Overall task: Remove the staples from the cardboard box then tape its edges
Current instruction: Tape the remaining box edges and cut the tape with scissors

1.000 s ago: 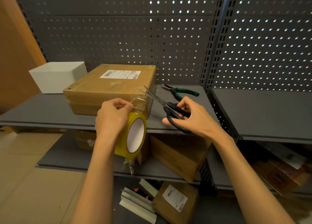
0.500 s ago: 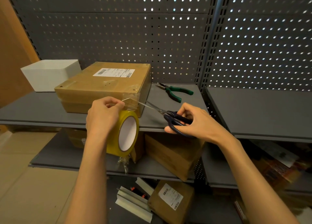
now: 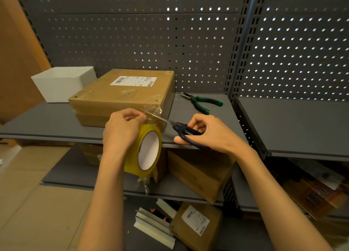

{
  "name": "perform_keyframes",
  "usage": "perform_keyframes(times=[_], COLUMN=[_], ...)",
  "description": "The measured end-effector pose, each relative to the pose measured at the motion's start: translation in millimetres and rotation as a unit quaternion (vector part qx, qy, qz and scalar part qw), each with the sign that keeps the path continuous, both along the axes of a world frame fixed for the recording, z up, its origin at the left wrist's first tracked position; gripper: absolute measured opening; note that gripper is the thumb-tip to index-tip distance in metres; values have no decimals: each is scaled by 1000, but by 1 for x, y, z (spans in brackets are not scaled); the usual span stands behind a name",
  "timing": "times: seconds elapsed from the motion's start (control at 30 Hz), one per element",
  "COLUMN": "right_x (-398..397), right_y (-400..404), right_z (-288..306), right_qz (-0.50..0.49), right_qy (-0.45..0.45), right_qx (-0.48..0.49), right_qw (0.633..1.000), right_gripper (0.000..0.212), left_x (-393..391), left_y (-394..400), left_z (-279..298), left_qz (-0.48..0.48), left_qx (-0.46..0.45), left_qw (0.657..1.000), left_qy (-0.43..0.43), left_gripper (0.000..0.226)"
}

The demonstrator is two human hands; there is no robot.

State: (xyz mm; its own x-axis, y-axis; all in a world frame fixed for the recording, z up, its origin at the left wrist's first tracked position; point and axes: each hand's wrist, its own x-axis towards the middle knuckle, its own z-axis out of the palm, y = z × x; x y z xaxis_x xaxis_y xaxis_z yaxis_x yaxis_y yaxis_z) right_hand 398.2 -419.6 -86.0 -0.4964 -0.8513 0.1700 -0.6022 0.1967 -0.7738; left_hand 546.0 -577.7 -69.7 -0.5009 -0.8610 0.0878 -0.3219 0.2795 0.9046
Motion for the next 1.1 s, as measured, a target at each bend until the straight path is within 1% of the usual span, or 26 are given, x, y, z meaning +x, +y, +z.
perform_keyframes(times=[0.23,0.43,0.57,0.83,1.03,1.1], right_x=[-1,-4,-4,-2,4,7], right_y=[-11,-10,-10,-9,-8,-8], right_z=[-3,-3,-1,-1,-4,-5], right_qz=[-7,-11,-3,13,26,31], right_qy=[0,-19,-26,-42,-47,-51], right_qx=[-14,-26,-23,-28,-29,-32], right_qw=[1000,999,999,999,998,998], right_gripper=[54,38,38,28,30,30], left_x=[-1,-2,-2,2,6,7], left_y=[0,0,0,1,6,7], left_z=[-2,-3,-3,-6,-11,-13], left_qz=[7,11,17,25,46,61], left_qx=[-17,-24,-29,-22,-21,-23], left_qw=[1000,1000,999,999,998,998], left_qy=[3,-4,-2,7,23,25], left_gripper=[10,9,10,10,11,7])
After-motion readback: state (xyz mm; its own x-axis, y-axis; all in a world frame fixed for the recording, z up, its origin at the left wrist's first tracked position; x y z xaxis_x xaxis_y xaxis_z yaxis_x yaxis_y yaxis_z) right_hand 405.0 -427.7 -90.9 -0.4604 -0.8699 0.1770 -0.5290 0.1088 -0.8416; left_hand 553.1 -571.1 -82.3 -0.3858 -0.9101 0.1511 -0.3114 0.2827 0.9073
